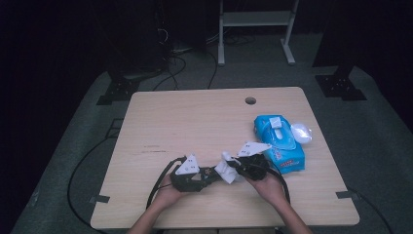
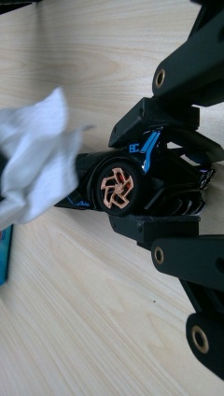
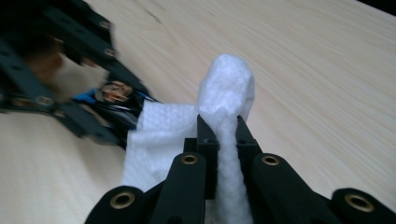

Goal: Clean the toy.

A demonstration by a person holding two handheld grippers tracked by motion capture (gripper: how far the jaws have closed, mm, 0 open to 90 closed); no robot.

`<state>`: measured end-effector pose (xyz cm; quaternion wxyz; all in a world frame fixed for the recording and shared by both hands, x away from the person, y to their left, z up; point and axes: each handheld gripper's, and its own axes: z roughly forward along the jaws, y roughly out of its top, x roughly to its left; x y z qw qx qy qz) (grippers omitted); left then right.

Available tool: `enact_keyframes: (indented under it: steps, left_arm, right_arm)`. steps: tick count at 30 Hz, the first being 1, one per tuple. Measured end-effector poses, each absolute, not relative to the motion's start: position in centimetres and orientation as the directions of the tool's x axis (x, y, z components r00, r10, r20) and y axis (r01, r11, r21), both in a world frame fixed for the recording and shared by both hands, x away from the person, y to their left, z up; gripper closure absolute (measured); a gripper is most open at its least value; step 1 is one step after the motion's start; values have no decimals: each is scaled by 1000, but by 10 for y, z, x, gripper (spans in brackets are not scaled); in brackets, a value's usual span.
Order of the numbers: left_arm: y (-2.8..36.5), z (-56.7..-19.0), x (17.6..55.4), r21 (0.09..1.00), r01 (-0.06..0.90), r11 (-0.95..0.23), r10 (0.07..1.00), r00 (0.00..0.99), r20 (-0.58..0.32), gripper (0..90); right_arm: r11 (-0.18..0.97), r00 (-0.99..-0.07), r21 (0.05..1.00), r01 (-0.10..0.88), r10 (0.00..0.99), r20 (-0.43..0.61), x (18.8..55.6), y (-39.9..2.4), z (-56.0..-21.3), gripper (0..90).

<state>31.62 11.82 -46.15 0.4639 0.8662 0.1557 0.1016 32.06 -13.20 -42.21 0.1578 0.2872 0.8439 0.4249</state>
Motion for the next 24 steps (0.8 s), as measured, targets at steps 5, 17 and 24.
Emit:
enact_keyframes:
  steps: [5,17,24]
  left_arm:
    - [118,-462,317,837,181,-516,364,931,23,581]
    - [119,-462,318,835,178,-521,361,932,26,581]
    - [119,-462,318,835,177,-520,361,932,27,581]
  right_arm:
    - [455,-769,812,365,639,-12,319,-136,-423,858]
    - [445,-757,814,374,654,-10,321,-143,-424,858]
    - [452,-770,810,373,639,-2,324,-144,-424,858]
